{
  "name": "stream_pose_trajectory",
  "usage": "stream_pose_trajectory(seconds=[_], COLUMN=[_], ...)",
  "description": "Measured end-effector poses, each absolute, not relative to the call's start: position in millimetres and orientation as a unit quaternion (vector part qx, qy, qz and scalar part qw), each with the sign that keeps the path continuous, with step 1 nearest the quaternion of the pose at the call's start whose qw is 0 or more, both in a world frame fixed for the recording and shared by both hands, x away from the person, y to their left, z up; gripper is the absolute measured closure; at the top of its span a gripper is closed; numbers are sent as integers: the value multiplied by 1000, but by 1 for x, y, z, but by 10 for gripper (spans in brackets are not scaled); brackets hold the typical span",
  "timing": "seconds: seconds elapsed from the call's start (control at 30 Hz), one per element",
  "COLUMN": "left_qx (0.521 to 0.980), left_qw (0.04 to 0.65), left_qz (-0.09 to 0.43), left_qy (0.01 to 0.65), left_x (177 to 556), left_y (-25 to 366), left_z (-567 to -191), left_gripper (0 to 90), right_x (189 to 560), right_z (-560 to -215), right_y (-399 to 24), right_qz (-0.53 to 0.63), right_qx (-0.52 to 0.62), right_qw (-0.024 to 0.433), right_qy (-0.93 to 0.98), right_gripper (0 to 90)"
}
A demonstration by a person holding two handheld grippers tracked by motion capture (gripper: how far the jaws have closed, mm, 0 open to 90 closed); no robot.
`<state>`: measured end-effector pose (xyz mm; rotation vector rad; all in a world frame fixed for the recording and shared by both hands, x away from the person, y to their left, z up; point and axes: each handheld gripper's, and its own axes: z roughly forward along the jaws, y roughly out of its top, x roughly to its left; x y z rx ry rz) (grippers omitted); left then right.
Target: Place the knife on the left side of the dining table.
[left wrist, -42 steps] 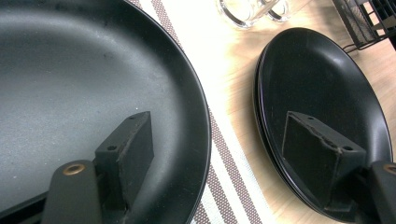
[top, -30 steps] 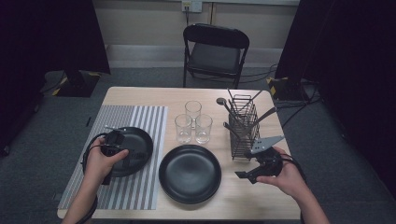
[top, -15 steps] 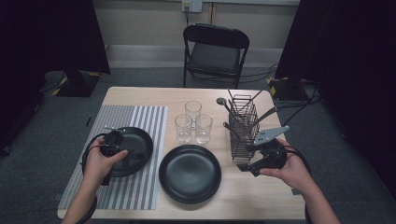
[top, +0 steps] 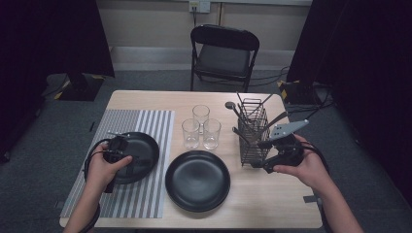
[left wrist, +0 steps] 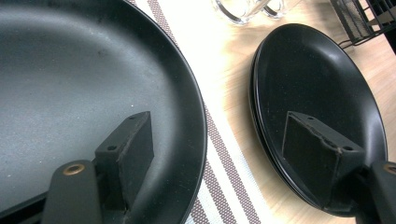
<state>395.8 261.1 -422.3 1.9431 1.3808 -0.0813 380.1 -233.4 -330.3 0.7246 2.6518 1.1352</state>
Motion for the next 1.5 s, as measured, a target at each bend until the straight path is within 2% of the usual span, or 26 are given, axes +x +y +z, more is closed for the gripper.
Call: stream_pose_trajectory(seconds=[0.77, 1.0, 1.5], left_qx=[761, 764, 764], left_qw=[370, 368, 368], left_qz=[-29, -32, -30], left_qy=[533, 529, 529], left_x=[393, 393, 393], left_y=[260, 258, 258], left_z=[-418, -419, -419], left_gripper=[246, 246, 246], right_x=[404, 414, 428], right_z=[-309, -308, -334], right_y=[-226, -225, -214], right_qz=[398, 410, 389], right_qx=[251, 264, 257], right_qw=[108, 112, 99], right_qy=[876, 866, 879], right_gripper=[308, 384, 524])
